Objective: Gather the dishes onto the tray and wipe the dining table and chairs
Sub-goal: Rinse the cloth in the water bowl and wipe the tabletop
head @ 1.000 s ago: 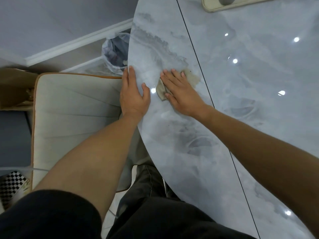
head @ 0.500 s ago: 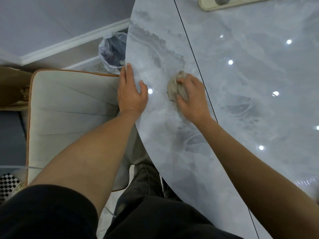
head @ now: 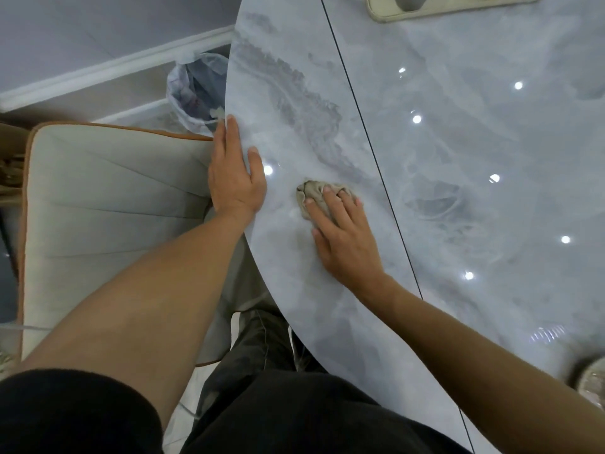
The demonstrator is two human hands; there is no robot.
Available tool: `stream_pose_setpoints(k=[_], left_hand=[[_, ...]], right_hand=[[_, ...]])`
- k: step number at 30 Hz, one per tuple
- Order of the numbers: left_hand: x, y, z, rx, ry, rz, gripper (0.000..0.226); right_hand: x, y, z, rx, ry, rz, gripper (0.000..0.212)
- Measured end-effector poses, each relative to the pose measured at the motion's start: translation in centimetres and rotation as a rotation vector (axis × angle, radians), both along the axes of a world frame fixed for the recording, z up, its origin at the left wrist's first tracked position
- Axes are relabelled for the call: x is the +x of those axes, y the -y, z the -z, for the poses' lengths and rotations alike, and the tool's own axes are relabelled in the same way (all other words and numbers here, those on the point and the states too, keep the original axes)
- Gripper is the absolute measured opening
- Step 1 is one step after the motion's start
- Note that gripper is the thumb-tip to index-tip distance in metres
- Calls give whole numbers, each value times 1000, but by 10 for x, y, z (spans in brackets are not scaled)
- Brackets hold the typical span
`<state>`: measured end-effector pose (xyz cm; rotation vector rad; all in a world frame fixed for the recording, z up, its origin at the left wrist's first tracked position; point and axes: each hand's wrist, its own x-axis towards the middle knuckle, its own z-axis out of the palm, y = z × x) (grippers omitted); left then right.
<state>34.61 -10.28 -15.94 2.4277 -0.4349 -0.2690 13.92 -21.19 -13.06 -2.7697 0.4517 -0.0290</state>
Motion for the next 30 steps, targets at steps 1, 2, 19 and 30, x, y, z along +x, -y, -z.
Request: stream_pose_setpoints(k=[1,2,19,30], left_hand=[[1,0,1,-12,6,-1,63],[1,-1,2,-18,15,-2,61],[2,-1,8,17,23,-69,62],[0,1,7,28,63,-81,61]], right_hand=[[5,4,2,1,-1,-45,50],[10,8,4,-3,3,-102,49],[222,71,6,98,-73,-180,56],[159,165,12,67,13,146,60]])
